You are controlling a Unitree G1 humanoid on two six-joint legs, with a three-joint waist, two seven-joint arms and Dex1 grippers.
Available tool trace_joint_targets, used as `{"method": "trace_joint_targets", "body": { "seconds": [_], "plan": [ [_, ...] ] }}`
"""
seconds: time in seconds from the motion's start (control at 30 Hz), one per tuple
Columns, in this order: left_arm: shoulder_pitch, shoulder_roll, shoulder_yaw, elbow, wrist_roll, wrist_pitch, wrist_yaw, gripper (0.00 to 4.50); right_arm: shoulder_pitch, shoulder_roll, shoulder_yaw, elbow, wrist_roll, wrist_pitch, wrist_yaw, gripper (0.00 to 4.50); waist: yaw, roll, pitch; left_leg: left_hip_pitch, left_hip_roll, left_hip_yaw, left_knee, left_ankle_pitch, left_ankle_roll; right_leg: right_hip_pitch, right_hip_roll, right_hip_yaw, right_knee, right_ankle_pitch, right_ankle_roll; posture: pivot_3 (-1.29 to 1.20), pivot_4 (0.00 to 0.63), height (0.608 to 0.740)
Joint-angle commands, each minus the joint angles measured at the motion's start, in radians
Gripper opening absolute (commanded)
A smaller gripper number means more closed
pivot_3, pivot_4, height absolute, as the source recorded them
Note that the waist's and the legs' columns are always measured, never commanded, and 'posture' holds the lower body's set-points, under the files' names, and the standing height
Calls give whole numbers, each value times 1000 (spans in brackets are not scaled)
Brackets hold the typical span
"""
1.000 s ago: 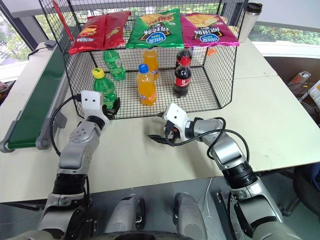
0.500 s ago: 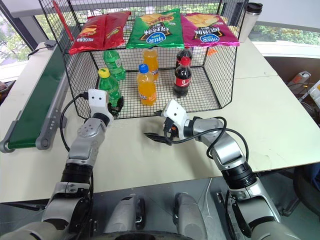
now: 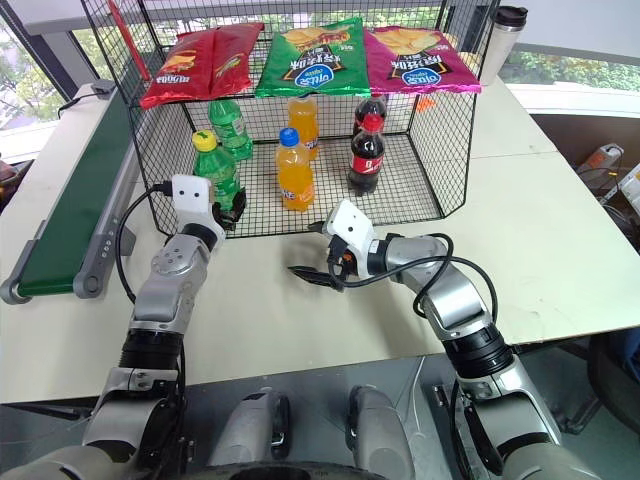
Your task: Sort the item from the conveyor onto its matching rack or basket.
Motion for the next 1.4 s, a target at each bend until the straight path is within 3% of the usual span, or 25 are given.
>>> {"method": "trace_joint_targets", "body": {
  "seconds": [0.03,0.07,0.17,0.2,0.5,1.0,1.4],
  "plan": [
    [-13,5,9,-41,14,-36,6,2635,-22,4,-20,-37,19,-5,3,4500,0,0,0,0,0,0,0,0,0,0,0,0,0,0,0,0,150,740],
    [-14,3,10,-39,12,-41,5,2635,-23,5,-20,-37,19,-5,2,4500,0,0,0,0,0,0,0,0,0,0,0,0,0,0,0,0,150,740],
    [-20,-6,22,-35,-1,-41,9,4116,-20,3,-21,-43,19,-3,1,4500,0,0,0,0,0,0,0,0,0,0,0,0,0,0,0,0,150,740],
    [-21,-6,23,-34,1,-38,13,4418,-19,2,-21,-44,19,-2,1,4500,1,0,0,0,0,0,0,0,0,0,0,0,0,0,0,0,150,740],
    [-13,-3,23,-88,7,1,19,4418,-15,-3,-22,-55,21,8,5,4500,0,0,0,0,0,0,0,0,0,0,0,0,0,0,0,0,150,740],
    [160,32,36,-465,4,220,19,4418,-15,-6,-13,-51,23,2,16,4500,-1,0,0,1,0,0,0,0,0,0,0,0,0,0,0,0,150,740],
    [514,93,21,-854,-69,384,-93,4418,-8,-11,-20,-47,30,-2,22,4500,-2,0,0,1,0,0,0,0,0,0,0,0,0,0,-1,0,150,740]
  ]
}}
